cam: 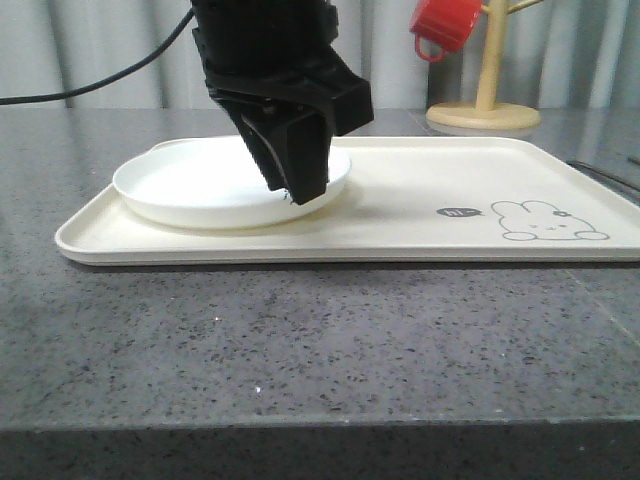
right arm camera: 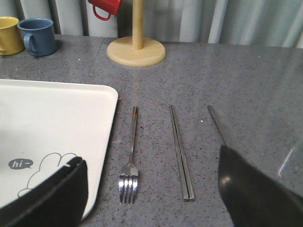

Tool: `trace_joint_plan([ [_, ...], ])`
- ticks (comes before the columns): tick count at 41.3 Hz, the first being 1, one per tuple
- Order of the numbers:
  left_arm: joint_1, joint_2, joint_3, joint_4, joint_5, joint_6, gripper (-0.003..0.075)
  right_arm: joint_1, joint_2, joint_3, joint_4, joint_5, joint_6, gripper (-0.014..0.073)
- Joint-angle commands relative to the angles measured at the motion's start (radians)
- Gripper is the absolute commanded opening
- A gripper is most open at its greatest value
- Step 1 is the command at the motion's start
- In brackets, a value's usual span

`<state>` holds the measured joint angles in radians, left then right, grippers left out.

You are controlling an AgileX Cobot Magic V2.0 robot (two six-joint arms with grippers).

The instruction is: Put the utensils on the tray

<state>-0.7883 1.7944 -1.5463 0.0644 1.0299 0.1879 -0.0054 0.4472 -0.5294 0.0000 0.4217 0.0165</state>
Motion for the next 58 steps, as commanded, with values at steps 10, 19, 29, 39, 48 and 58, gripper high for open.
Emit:
trace_joint_plan([
  [10, -0.002, -0.122, -0.134, -0.006, 0.032, -0.012, 0.0239, -0.006, 0.011, -0.035, -0.007, -0.072, -0.009, 0.0589],
  [19, 0.09, -0.191, -0.134, 0.0, 0.039, -0.012, 0.0094, -0.006, 0.011, -0.035, -0.007, -0.072, -0.009, 0.0589],
  [29, 0.262, -0.309, -0.029, -0.021, 0.025, -0.019, -0.0019, -0.006, 0.011, -0.035, -0.007, -0.072, -0.009, 0.0589],
  [39, 0.507, -0.51, 0.204, -0.142, -0.147, -0.019, -0.0019, -0.006, 0.011, -0.035, -0.007, -0.072, -0.009, 0.0589],
  [48, 0.611, -0.723, 0.434, -0.174, -0.395, -0.019, -0.0019, -0.006, 0.011, -0.035, -0.007, -0.072, -0.009, 0.0589],
  [58, 0.611, -1.033, 0.745, -0.169, -0.723, -0.019, -0.0019, -0.006, 0.011, -0.035, -0.007, -0.072, -0.009, 0.0589],
])
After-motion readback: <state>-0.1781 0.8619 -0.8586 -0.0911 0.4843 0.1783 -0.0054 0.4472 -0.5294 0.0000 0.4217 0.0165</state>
